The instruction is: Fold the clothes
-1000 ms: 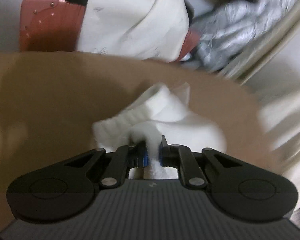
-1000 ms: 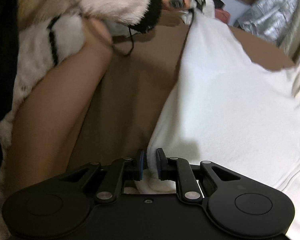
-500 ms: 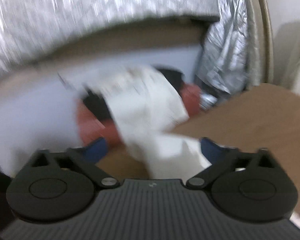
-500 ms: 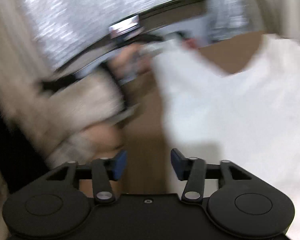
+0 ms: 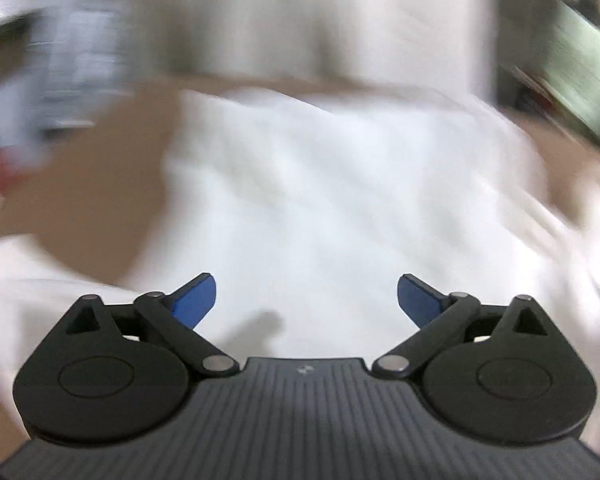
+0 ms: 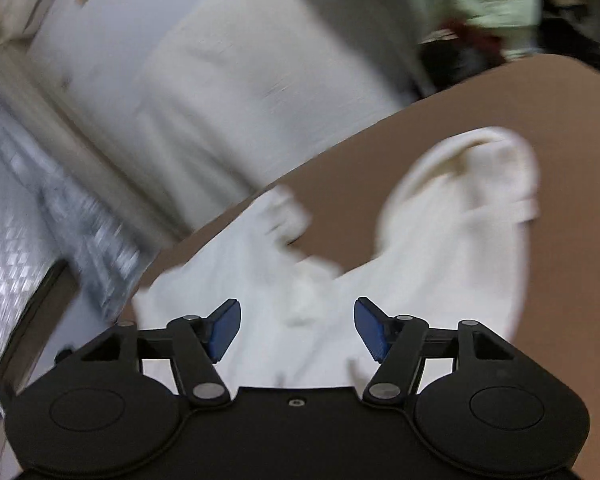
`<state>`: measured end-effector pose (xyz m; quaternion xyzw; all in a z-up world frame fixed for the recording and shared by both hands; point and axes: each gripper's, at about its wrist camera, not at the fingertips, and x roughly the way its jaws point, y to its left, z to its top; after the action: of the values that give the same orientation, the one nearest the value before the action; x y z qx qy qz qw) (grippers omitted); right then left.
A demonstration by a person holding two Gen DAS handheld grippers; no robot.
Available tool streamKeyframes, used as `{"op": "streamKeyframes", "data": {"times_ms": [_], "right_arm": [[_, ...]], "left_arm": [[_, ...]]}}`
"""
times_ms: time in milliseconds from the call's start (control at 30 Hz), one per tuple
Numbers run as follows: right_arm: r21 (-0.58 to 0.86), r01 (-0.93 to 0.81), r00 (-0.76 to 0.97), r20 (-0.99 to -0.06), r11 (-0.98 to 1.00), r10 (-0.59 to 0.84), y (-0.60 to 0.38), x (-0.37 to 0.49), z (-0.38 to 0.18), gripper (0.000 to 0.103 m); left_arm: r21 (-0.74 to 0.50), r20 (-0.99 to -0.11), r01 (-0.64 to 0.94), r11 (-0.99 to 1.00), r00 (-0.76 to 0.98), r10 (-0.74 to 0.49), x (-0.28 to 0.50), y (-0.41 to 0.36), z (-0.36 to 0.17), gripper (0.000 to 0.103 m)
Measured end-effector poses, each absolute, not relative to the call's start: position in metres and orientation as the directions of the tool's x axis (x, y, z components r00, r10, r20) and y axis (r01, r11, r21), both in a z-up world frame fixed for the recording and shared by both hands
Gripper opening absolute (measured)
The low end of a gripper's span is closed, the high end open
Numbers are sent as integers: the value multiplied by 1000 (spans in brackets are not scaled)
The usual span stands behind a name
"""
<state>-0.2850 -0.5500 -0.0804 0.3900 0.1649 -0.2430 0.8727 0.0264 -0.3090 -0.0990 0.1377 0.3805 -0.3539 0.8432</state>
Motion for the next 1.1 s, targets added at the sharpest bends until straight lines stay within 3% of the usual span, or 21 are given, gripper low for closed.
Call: {"op": "streamKeyframes", "data": {"times_ms": [67, 133, 233, 300, 400, 567, 700, 767, 833, 967, 1100], "right_arm": [[589, 590, 805, -480, 553, -347, -568, -309, -87, 71], [552, 643, 764, -508, 531, -397, -586, -330, -100, 81], [508, 696, 711, -583, 508, -393, -614, -339, -127, 82], [552, 664, 737, -596, 505, -318, -634, -333, -142, 82], [770, 489, 872, -452, 410, -189, -660, -344, -158, 80], [699, 577, 817, -486, 423, -312, -665, -358, -153, 80], [622, 611, 783, -565, 489, -260, -685, -353, -157, 80], [707, 509, 850, -501, 491, -160, -700, -349, -163, 81], [761, 464, 875, -474, 454, -99, -716, -341, -173, 81], [669, 606, 788, -579, 430, -209, -730, -328, -178, 81], [672, 617, 787, -524, 410, -325, -736, -320, -176, 76]], "left_arm": [[-34, -773, 805, 592, 354, -526, -14, -348, -103, 95], [-26, -763, 879, 476, 290, -578, -44, -378, -100, 95], [-58, -755, 910, 411, 230, -615, -63, -423, -99, 92], [-206, -764, 842, 499, 180, -619, -58, -450, -96, 78], [-438, -691, 783, 441, 20, -723, -64, -483, -95, 75], [-395, -690, 861, 319, -50, -722, -100, -520, -122, 75], [-435, -745, 862, 259, -182, -642, -102, -539, -162, 75], [-444, -754, 855, 269, -194, -627, -87, -539, -173, 75], [-484, -741, 826, 289, -211, -638, -69, -532, -177, 64], [-574, -714, 737, 357, -237, -659, -55, -524, -182, 64], [-528, -726, 784, 327, -216, -653, -71, -517, -180, 64]]}}
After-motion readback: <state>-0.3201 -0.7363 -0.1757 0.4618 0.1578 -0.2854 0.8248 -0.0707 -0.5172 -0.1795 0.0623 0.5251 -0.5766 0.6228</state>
